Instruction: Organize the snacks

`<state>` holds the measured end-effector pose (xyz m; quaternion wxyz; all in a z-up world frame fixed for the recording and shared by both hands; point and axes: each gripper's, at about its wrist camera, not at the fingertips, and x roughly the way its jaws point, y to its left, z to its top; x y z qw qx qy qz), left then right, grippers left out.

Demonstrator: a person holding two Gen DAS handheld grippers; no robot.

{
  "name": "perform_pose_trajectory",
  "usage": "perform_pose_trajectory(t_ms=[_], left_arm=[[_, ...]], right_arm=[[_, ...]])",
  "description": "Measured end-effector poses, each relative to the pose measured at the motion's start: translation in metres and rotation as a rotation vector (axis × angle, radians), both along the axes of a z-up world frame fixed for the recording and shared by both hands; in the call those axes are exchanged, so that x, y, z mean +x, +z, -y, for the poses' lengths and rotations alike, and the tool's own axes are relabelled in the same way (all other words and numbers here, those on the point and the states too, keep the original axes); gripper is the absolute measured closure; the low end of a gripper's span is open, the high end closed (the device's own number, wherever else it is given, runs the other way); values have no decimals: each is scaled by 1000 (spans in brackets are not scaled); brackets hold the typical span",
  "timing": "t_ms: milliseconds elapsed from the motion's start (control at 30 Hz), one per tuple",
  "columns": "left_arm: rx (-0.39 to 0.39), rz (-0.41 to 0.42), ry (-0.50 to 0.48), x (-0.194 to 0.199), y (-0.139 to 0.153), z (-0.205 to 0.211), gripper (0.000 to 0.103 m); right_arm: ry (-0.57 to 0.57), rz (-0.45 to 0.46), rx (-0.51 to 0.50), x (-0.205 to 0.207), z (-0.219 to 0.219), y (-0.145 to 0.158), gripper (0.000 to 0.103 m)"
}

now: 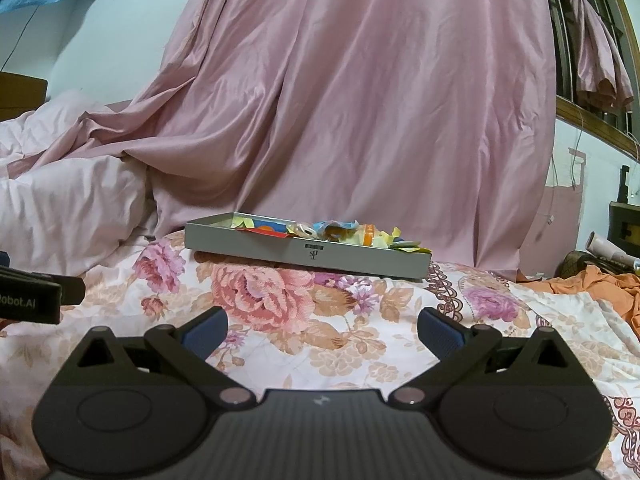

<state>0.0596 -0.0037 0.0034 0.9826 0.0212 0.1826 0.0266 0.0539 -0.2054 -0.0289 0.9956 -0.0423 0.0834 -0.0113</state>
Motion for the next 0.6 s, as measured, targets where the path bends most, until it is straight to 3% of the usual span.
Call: perform_pose_trajectory(t_ms=[600], left_arm=[[0, 1, 1, -1, 0, 0, 1]], right_arm=[[3, -2, -2, 0, -1, -2, 0]])
